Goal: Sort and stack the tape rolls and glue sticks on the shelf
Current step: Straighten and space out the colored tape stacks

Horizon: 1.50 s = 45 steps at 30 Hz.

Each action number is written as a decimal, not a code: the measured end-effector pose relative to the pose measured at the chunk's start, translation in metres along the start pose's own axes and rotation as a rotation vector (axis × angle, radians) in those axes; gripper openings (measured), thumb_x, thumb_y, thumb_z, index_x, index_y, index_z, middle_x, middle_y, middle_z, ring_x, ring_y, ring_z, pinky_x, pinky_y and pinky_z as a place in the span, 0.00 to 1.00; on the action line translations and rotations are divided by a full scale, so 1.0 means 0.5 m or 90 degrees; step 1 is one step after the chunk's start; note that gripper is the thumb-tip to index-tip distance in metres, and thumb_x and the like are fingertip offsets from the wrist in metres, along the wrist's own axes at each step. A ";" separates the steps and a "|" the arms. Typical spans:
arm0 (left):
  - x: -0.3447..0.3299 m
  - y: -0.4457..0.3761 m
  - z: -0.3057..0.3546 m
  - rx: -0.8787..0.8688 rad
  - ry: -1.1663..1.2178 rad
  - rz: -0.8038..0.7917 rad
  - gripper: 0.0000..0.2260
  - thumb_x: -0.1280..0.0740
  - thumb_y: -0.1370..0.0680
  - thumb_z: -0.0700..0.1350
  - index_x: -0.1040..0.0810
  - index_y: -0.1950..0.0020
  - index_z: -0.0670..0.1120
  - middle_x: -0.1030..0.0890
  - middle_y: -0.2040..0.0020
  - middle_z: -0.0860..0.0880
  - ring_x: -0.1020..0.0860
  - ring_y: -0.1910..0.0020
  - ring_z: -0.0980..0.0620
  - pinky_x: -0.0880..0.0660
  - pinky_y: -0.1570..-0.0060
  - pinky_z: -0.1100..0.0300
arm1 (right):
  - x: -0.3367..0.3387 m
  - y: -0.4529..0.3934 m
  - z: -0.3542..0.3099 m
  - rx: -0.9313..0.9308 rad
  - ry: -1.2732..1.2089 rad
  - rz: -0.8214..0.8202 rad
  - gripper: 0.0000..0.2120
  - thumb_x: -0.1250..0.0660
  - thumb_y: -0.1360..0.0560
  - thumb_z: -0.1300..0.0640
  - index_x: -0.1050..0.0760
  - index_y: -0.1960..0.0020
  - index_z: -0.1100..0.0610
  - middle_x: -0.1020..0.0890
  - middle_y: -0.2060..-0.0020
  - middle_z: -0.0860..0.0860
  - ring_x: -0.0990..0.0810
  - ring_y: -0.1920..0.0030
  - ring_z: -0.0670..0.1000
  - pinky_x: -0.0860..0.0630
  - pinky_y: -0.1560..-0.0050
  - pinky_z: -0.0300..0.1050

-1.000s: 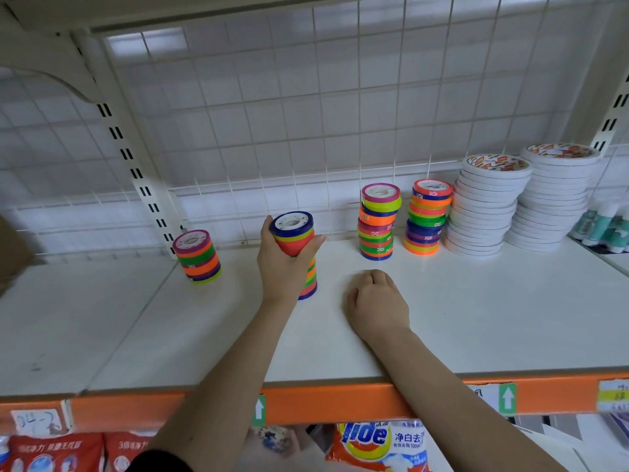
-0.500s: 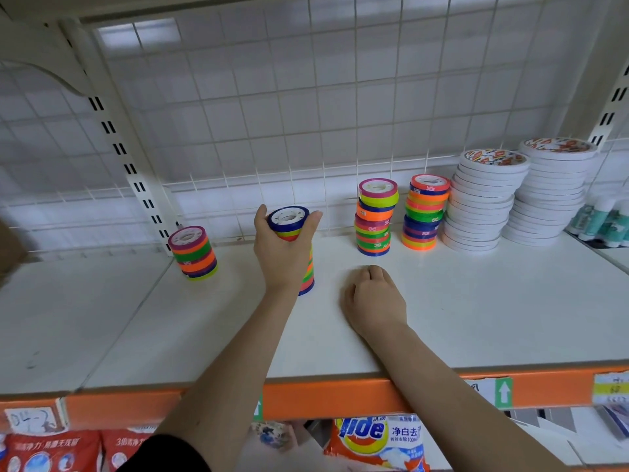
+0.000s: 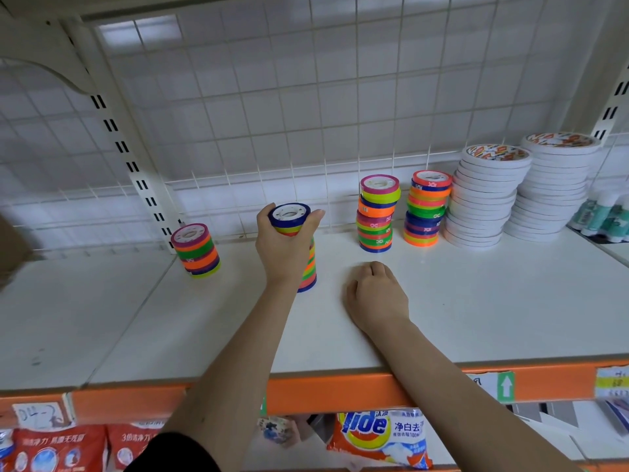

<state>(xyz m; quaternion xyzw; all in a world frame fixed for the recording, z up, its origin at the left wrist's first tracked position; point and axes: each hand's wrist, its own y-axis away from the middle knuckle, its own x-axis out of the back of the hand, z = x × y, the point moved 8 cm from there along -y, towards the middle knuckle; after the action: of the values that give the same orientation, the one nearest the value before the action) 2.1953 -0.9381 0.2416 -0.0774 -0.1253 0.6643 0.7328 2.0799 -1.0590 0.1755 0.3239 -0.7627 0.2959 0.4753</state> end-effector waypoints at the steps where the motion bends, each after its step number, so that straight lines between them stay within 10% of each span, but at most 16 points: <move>1: 0.000 0.000 0.000 0.003 -0.003 -0.005 0.32 0.23 0.34 0.52 0.33 0.35 0.49 0.26 0.50 0.57 0.26 0.52 0.57 0.28 0.52 0.66 | 0.000 0.001 0.000 0.000 0.002 0.000 0.20 0.49 0.20 0.53 0.35 0.32 0.62 0.31 0.35 0.54 0.36 0.32 0.53 0.37 0.35 0.42; 17: -0.001 0.001 -0.014 0.008 -0.050 0.001 0.25 0.22 0.36 0.52 0.32 0.47 0.50 0.24 0.53 0.55 0.25 0.55 0.55 0.29 0.56 0.63 | -0.006 -0.003 0.002 -0.001 -0.002 0.003 0.20 0.49 0.20 0.54 0.33 0.32 0.61 0.30 0.36 0.54 0.35 0.33 0.53 0.35 0.35 0.43; 26: 0.002 0.009 -0.018 -0.011 -0.021 -0.023 0.36 0.20 0.38 0.49 0.34 0.35 0.50 0.26 0.47 0.57 0.26 0.50 0.56 0.28 0.51 0.64 | -0.003 -0.002 0.002 0.003 -0.003 0.008 0.20 0.49 0.20 0.53 0.33 0.32 0.61 0.30 0.36 0.54 0.35 0.33 0.53 0.35 0.36 0.43; 45: 0.001 0.014 -0.063 0.037 0.013 -0.043 0.21 0.24 0.33 0.49 0.29 0.45 0.50 0.23 0.53 0.57 0.23 0.54 0.58 0.25 0.51 0.60 | -0.004 0.000 0.002 0.002 -0.008 -0.013 0.20 0.49 0.20 0.53 0.35 0.32 0.62 0.32 0.35 0.54 0.37 0.32 0.53 0.37 0.35 0.42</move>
<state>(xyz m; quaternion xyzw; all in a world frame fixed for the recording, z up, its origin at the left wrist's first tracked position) 2.1978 -0.9353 0.2094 -0.0590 -0.1008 0.6416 0.7581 2.0803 -1.0595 0.1731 0.3339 -0.7620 0.2902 0.4730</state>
